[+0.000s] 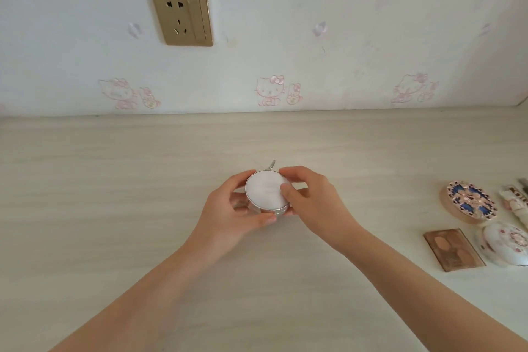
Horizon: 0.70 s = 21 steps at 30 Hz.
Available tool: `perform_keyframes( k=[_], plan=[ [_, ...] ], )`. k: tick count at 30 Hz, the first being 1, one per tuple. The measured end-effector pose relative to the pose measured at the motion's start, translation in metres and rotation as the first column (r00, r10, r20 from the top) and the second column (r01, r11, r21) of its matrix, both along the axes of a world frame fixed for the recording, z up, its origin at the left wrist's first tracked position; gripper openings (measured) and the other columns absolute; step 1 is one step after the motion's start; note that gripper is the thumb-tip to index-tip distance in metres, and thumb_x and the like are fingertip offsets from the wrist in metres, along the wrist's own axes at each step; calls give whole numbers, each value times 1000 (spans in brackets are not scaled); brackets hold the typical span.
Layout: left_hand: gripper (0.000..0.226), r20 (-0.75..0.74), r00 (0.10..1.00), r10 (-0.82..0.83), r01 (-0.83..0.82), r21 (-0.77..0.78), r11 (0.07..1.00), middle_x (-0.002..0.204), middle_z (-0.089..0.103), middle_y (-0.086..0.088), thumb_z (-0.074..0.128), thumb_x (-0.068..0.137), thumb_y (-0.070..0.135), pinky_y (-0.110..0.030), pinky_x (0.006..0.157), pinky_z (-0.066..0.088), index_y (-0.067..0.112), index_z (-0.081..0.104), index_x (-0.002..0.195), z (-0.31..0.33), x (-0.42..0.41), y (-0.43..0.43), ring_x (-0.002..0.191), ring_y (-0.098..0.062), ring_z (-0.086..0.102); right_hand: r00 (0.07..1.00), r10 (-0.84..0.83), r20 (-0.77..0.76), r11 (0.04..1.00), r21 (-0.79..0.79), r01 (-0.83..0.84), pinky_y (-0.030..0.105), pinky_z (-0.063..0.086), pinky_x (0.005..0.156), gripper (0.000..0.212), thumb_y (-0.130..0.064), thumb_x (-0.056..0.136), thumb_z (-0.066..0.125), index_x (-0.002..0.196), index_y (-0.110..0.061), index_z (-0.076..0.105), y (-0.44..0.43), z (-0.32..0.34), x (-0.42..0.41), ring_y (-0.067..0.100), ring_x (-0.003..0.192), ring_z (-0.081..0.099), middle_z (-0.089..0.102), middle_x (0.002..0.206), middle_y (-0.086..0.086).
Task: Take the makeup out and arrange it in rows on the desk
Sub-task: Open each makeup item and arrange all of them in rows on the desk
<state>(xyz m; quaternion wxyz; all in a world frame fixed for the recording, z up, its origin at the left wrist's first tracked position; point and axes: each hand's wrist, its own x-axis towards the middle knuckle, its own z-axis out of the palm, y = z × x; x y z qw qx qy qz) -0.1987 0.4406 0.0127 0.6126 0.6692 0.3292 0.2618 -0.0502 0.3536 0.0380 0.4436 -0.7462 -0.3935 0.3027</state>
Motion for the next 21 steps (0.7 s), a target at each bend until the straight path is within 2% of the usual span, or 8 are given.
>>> perform_keyframes(
  k=[2,6,12,17,21],
  plan=[
    [77,23,1000,-6,6,6,1000,115,66,12,89,57,-1,-27,79,58,25,58,122,-4,-3,2,92,-15,71,999,1,50,999,39,-3,32,57,81,29,-17,93,52,121,-23,58,0,-7,-2,7,89,66,61,113,-14],
    [76,66,998,-2,2,3,1000,119,64,15,89,56,1,-21,79,56,28,60,121,-7,-14,-2,91,-14,71,986,10,166,994,105,-28,10,48,71,30,-20,94,51,123,-26,57,-7,-12,-14,-4,89,61,58,108,-20],
    [72,116,993,1,-1,-4,1000,117,66,14,90,56,7,-31,89,52,30,61,118,-1,-50,-28,93,-15,71,970,54,238,985,148,-91,18,49,82,32,-27,95,53,126,-29,57,-40,-1,-51,4,98,62,57,124,-13],
    [75,114,993,22,-22,1,1000,116,67,14,91,54,14,-25,81,51,31,61,121,1,-85,-52,83,-8,69,932,177,317,976,66,-208,7,41,81,39,-38,92,55,131,-34,52,-69,7,-81,-1,108,53,50,131,-18],
    [75,110,994,8,-7,-6,1000,113,69,16,91,52,20,-20,78,50,33,63,119,1,-107,-67,93,-10,70,872,269,408,954,8,-299,24,49,94,47,-42,88,62,132,-32,51,-84,14,-95,2,111,52,49,132,-14]
  ],
)
